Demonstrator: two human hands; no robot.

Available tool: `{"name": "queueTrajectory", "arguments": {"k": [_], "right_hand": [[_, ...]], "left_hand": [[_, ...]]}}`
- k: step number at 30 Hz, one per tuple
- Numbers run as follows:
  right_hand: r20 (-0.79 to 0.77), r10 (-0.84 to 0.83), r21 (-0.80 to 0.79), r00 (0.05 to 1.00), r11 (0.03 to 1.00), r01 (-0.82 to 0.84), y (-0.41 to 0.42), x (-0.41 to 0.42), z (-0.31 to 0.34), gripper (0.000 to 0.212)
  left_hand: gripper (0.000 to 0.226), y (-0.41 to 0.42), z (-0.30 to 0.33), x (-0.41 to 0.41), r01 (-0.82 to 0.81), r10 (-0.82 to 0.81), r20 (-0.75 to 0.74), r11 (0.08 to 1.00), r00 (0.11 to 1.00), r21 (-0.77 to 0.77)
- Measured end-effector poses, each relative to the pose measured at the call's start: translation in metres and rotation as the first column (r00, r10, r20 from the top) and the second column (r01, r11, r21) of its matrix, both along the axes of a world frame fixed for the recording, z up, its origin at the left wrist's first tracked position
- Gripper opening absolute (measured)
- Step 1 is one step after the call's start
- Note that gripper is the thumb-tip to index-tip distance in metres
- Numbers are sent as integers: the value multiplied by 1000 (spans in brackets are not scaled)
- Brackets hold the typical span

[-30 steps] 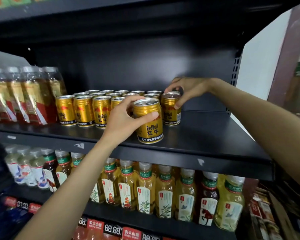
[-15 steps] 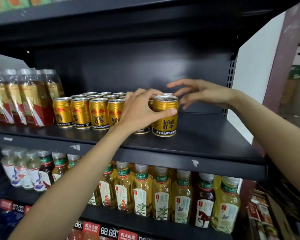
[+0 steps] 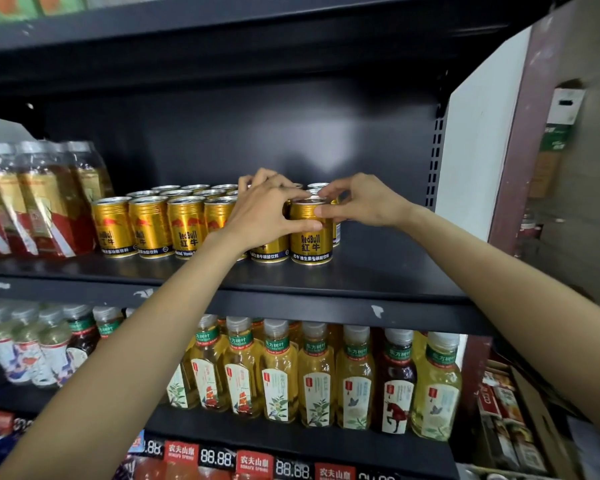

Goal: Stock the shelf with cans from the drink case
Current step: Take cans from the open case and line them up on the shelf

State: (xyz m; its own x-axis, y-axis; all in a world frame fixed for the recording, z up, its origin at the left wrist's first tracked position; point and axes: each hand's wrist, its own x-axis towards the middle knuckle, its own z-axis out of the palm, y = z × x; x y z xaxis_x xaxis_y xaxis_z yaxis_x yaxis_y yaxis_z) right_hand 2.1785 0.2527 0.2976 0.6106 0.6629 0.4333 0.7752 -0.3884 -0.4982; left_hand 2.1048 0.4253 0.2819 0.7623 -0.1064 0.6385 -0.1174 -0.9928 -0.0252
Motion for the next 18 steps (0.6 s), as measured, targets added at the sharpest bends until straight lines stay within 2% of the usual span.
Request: {"name": "queueTrajectory", "arguments": {"k": [3, 6, 8, 11, 14, 16, 18], "right_hand": [[57, -49, 16, 997, 999, 48, 0, -7, -8, 47], [243, -124, 148, 962, 985, 90, -9, -24, -19, 42], [329, -173, 321, 928, 945, 62, -16, -45, -29, 32], [434, -311, 527, 845, 849, 41, -24, -85, -56, 23], [460, -472, 649, 752, 757, 78, -31, -124, -94, 19], [430, -521, 702, 737, 706, 90, -38, -147, -125, 15], [406, -519, 708, 752, 699, 100, -48, -168, -157, 13]], "left_hand": [[63, -5, -7, -7, 7, -5, 51, 1000, 999, -30], [49, -14, -21, -22, 78, -54, 257, 993, 965, -86], [35, -22, -32, -39, 186, -107, 417, 970, 902, -153], [22, -36, -57, -65, 388, -172, 621, 892, 764, -230], [18, -47, -89, -89, 532, -187, 673, 771, 716, -351], [16, -54, -112, -105, 582, -188, 660, 680, 727, -447], [14, -62, -137, -124, 595, -207, 615, 600, 761, -535]]}}
